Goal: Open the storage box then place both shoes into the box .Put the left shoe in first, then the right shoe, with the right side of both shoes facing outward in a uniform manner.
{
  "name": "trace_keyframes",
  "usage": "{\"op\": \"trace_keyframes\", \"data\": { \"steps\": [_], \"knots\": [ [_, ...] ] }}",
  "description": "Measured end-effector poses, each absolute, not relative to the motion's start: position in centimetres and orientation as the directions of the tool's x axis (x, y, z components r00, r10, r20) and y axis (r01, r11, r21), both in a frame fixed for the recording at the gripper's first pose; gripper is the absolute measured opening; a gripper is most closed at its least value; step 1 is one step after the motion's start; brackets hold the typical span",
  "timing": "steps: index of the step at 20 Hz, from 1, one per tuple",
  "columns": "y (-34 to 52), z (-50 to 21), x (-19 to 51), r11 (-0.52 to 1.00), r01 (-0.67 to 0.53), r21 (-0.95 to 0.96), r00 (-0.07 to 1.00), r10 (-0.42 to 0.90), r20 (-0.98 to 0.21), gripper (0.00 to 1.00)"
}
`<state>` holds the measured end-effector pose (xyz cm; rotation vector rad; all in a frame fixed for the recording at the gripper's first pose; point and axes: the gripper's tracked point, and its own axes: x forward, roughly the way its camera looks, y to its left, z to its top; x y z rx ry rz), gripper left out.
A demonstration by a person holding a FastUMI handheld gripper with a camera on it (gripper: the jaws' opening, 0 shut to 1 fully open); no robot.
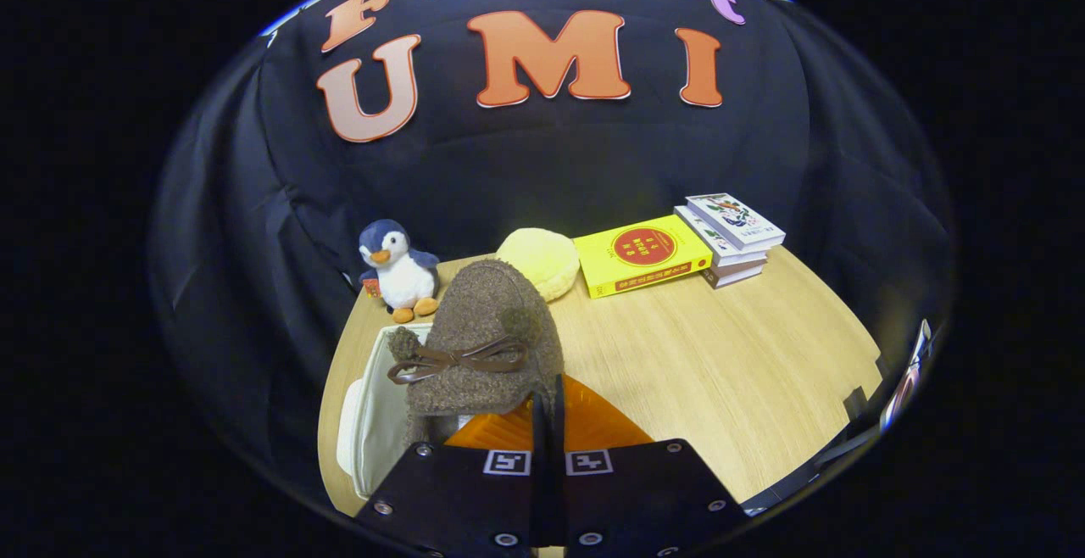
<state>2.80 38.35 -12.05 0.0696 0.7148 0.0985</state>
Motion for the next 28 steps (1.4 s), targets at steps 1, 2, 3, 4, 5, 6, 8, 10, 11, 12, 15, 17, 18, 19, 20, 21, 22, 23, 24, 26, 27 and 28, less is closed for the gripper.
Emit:
{"op": "trace_keyframes", "data": {
  "steps": [1,2,3,4,5,6,8,10,11,12,15,17,18,19,20,21,22,23,24,26,27,28],
  "knots": [
    [38.8,-12.6,2.8,0.994,-0.069,0.084,0.747,0.107,-0.656,0.01],
    [39.1,-13.0,2.7,0.995,-0.071,0.069,0.742,0.099,-0.663,0.0],
    [39.2,-13.5,2.6,0.996,-0.068,0.049,0.738,0.084,-0.669,0.0],
    [39.3,-14.0,2.6,0.997,-0.068,0.029,0.736,0.07,-0.673,0.01],
    [39.6,-14.5,2.7,0.997,-0.07,0.013,0.732,0.06,-0.679,0.01],
    [40.0,-15.1,2.6,0.997,-0.073,0.01,0.723,0.059,-0.688,0.01],
    [40.8,-16.4,2.5,0.997,-0.081,0.014,0.708,0.067,-0.703,0.01],
    [41.1,-17.7,2.3,0.996,-0.088,0.004,0.693,0.064,-0.718,0.02],
    [41.2,-18.3,2.3,0.996,-0.088,-0.004,0.687,0.058,-0.724,0.03],
    [41.2,-18.8,2.3,0.996,-0.088,-0.006,0.678,0.056,-0.733,0.03],
    [41.8,-19.3,1.4,0.995,-0.097,0.025,0.642,0.082,-0.762,0.2],
    [41.5,-17.4,1.8,0.995,-0.1,0.024,0.67,0.085,-0.737,0.44],
    [41.7,-16.6,2.1,0.994,-0.107,0.028,0.683,0.094,-0.724,0.53],
    [41.7,-15.5,2.4,0.993,-0.113,0.034,0.697,0.104,-0.709,0.7],
    [41.4,-14.5,2.7,0.993,-0.117,0.032,0.714,0.107,-0.692,0.77],
    [41.0,-13.4,3.1,0.992,-0.12,0.026,0.733,0.106,-0.672,0.82],
    [40.5,-12.4,3.4,0.993,-0.12,0.016,0.75,0.102,-0.653,0.88],
    [40.1,-11.1,3.7,0.992,-0.122,0.009,0.768,0.1,-0.633,0.93],
    [39.9,-9.9,4.1,0.992,-0.124,0.011,0.787,0.105,-0.608,0.96],
    [39.2,-7.2,4.7,0.992,-0.127,0.021,0.825,0.118,-0.553,0.98],
    [38.7,-5.7,5.0,0.992,-0.128,0.022,0.845,0.12,-0.522,0.98],
    [38.0,-4.4,5.2,0.992,-0.127,0.017,0.863,0.118,-0.492,0.98]
  ]
}}
